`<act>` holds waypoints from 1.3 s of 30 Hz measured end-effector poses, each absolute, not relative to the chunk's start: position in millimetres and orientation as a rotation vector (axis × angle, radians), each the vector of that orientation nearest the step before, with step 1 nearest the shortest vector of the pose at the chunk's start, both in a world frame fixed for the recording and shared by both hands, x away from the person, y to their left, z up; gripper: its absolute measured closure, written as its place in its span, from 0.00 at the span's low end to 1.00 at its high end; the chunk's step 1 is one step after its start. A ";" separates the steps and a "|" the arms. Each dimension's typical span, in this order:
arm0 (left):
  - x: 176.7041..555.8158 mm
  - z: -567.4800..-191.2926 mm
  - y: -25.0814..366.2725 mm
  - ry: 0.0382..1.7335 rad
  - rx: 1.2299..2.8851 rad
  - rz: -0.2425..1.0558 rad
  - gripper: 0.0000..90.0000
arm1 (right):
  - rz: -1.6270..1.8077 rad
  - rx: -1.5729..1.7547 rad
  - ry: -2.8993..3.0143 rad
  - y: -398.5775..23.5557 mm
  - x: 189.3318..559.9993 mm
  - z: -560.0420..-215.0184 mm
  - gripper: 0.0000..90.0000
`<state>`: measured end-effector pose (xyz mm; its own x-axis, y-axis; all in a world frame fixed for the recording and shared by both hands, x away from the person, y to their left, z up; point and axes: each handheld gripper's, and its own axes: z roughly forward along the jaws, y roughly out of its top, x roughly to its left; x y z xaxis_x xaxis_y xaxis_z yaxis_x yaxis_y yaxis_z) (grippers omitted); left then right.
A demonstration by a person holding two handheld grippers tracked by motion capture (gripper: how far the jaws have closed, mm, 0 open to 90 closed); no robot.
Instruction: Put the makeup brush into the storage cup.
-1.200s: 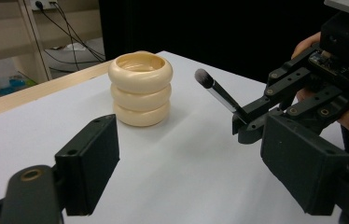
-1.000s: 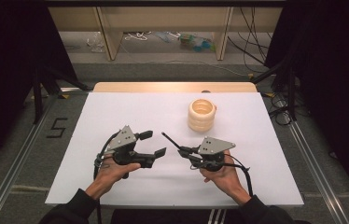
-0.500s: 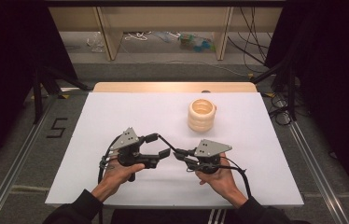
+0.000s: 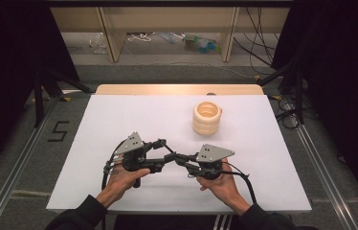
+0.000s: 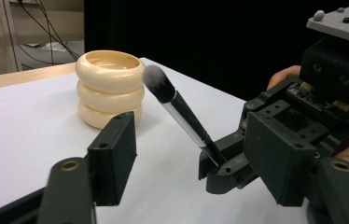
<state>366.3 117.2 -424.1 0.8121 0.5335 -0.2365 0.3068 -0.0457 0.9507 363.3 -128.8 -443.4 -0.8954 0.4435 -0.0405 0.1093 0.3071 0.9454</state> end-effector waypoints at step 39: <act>371.2 -428.6 124.1 0.574 1.565 0.066 0.87 | 1.677 0.447 2.270 -123.6 360.3 -441.4 0.93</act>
